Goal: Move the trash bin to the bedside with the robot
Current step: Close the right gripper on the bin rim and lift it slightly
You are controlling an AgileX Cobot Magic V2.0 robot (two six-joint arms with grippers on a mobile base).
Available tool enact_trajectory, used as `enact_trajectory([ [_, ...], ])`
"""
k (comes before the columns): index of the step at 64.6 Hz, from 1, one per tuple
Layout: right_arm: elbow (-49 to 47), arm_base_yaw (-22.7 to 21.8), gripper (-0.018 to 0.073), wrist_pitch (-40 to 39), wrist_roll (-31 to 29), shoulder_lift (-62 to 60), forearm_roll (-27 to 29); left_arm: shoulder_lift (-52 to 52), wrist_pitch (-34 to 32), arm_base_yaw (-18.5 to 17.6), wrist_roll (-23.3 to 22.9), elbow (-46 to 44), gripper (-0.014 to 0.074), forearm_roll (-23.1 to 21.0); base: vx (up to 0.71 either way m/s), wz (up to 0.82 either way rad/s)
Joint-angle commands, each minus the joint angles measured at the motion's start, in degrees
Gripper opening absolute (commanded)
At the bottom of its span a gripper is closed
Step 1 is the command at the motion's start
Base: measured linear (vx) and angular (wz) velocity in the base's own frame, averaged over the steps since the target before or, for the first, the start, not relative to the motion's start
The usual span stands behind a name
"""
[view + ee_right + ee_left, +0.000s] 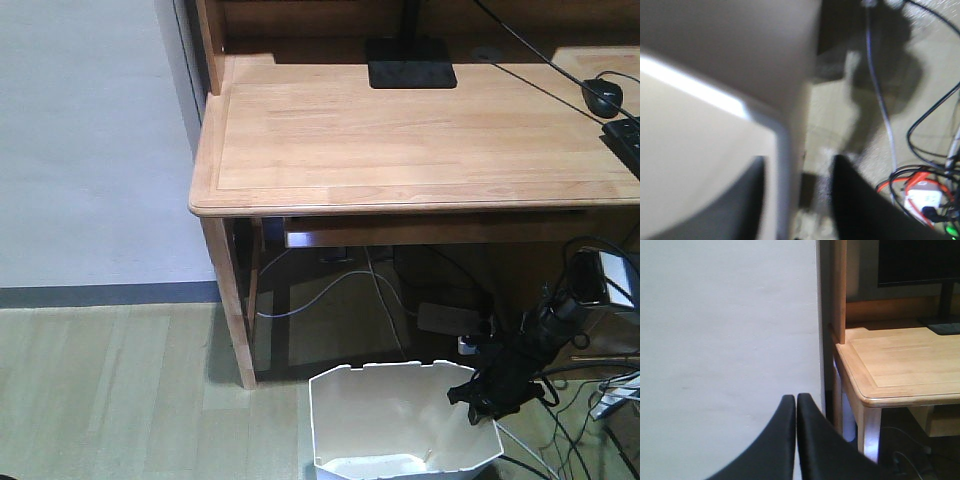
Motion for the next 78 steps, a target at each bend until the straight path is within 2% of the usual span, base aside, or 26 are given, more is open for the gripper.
enact_trajectory([
  [1,-2.9,-0.25,-0.0019,5.73,-0.12,-2.1,1.12,-0.29,-4.14,-0.12,-0.25,-1.19,-0.0006,-0.26,0.0,0.0],
  [10,-4.68,-0.25,-0.0011,7.78,-2.23,-1.93,4.85,-0.29,-4.14,-0.12,-0.25,-1.19,-0.0006,-0.26,0.0,0.0],
  [22,-3.63,-0.39,-0.0006,6.76,-9.96,-4.45,12.98,-0.29,-4.14,-0.12,-0.25,-1.19,-0.0006,-0.26,0.0,0.0],
  [33,4.6,-0.39,-0.0006,-0.29,-18.1,-10.38,20.97,-0.29,-4.14,-0.12,-0.25,-1.19,-0.0006,-0.26,0.0,-0.01],
  [36,7.15,-0.39,-0.0006,-1.6,-22.1,-12.23,23.68,-0.29,-4.14,-0.12,-0.25,-1.19,-0.0006,-0.26,0.0,-0.01],
  [45,14.16,-0.39,-0.0006,-0.99,-32.89,-18.41,30.66,-0.29,-4.14,-0.12,-0.25,-1.19,-0.0006,-0.26,0.0,-0.01],
  [58,24.96,-0.39,-0.0006,-0.86,-42.85,-29.36,37.93,-0.29,-4.14,-0.12,-0.25,-1.19,-0.0006,-0.26,0.0,-0.01],
  [66,30.89,-0.39,-0.0006,-0.59,-46.93,-35.25,41.68,-0.29,-4.14,-0.12,-0.25,-1.19,-0.0006,-0.26,0.0,-0.01],
  [78,37.85,-0.31,-0.0006,-0.22,-47.62,-44.19,45.1,-0.29,-4.14,-0.12,-0.25,-1.19,-0.0006,-0.26,0.0,0.0],
])
